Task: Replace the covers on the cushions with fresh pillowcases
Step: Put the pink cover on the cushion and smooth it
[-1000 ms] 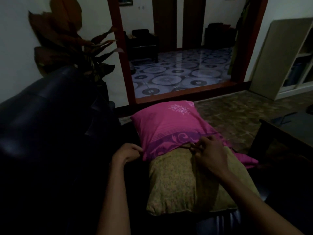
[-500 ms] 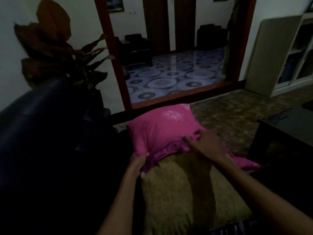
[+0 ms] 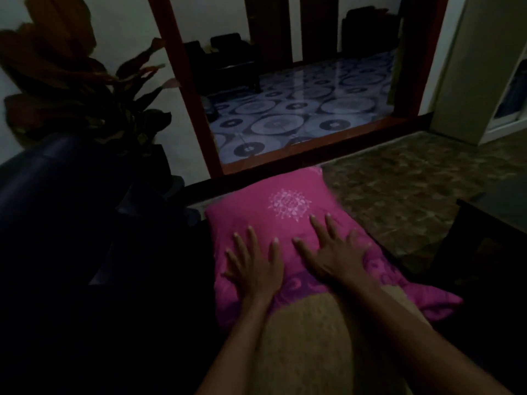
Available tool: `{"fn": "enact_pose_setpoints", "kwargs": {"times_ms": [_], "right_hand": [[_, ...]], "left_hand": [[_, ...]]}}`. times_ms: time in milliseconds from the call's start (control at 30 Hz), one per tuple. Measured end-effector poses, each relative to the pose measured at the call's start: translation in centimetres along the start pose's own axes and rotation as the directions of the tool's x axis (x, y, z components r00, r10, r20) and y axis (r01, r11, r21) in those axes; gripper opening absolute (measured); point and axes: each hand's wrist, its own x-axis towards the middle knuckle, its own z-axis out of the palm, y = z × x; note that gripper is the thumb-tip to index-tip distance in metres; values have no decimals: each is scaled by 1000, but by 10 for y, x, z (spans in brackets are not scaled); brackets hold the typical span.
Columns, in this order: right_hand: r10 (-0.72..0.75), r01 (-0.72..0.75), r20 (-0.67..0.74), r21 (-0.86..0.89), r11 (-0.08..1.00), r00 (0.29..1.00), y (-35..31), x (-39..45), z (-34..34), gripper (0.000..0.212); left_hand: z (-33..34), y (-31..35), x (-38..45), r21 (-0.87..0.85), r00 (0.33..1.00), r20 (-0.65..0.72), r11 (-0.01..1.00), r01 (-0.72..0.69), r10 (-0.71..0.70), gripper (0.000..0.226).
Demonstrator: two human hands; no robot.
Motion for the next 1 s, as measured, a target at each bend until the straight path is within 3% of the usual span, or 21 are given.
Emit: {"fn": "enact_pose_setpoints", "kwargs": {"times_ms": [67,200,300,467,600,733,1000], "right_hand": [[39,-38,-34,32,999,999,8,-12,8,85],[73,-74,15,60,995,997,6,-7,1,86],[16,-20,62,59,998,998,7,1,-11,91],[15,-13,-31,47,999,999,-28,37,-35,89],[-39,40,-31,13,999,999,-40,56,-14,82],[-6,4,-73,-24,1000,997,-18,63,20,78],[48,-48,13,34,998,999,-13,48,13,78]], "left_hand": [[17,-12,-5,31,999,-53,1000,1,1,79],[15,-3,2,45,1000,15,999,3,-4,78],[-9,4,19,62,995,89,997,44,-50,80],[-47,31,71,97,999,35,995,-37,34,80],[-15,29,89,189,991,49,973,-130,123,71],[34,7,87,219,987,-26,964,-149,158,70],[11,24,96,247,978,192,960,-130,83,76]]}}
